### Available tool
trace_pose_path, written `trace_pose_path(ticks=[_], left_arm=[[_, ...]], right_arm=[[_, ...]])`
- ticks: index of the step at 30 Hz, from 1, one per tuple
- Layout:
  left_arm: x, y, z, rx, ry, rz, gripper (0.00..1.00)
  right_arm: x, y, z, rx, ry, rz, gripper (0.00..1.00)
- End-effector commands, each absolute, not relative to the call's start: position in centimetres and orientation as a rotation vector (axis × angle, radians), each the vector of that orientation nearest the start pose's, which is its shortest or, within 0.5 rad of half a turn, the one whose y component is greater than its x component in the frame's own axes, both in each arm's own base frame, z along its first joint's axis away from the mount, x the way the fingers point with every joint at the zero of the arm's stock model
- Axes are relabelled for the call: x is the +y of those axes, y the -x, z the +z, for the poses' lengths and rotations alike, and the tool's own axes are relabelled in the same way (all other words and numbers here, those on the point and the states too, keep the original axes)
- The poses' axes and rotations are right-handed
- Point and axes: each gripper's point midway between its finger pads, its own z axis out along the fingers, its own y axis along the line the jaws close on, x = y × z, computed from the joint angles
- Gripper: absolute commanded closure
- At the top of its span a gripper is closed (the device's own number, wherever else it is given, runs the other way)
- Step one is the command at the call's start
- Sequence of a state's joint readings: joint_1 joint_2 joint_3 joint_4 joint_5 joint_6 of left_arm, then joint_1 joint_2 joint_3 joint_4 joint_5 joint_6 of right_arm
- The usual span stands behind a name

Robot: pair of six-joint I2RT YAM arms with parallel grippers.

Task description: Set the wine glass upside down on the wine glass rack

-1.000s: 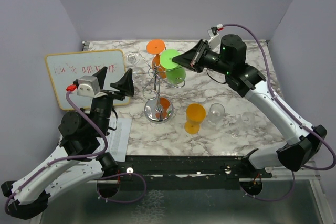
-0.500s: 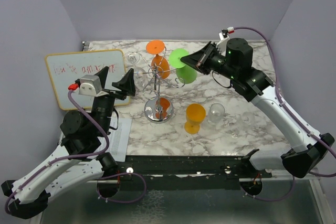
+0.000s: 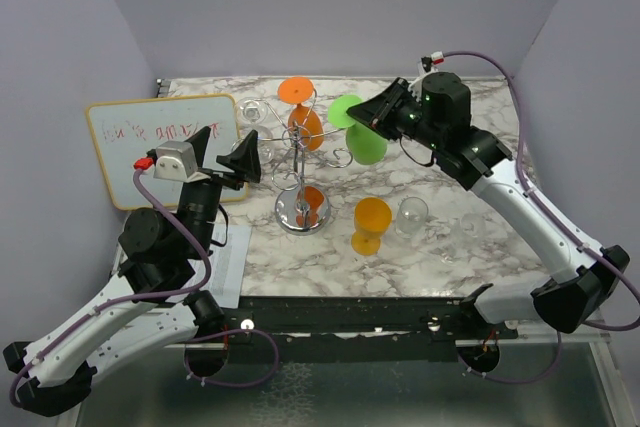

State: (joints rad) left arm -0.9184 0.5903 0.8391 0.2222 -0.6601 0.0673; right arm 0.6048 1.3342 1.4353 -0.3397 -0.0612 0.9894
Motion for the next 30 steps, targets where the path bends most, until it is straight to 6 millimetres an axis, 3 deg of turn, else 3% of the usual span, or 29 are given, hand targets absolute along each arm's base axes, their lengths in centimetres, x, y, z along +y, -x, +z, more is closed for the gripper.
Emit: trace_pose_path(ticks=[1,11,18,24,30], left_arm=[[-11.2,-22.4,44.5,1.199,0.039,-0.394,0.09],[-10.9,-22.4,44.4,1.204,0.047,-0.389,0.09],[-10.9,-22.2,44.6,1.207,0.044,-0.400,0.09],[-11.5,-21.7,45.0,1.205,0.009,-0.436,0.08],[-12.0,-21.4,45.3,1.197,-0.017,-0.472,0.08]], right_arm=[[28.0,-33.5,38.1,1.924,-0.322,1.116,0.79],[27.1,-32.8,38.7,1.908,-0.333,1.101,0.53],[26.0,-31.5,39.2,1.893,-0.328,1.098,0.45],[24.6,-29.0,40.6,1.818,-0.168,1.080,0.37],[22.9,-26.6,39.6,1.857,-0.068,1.002,0.35]])
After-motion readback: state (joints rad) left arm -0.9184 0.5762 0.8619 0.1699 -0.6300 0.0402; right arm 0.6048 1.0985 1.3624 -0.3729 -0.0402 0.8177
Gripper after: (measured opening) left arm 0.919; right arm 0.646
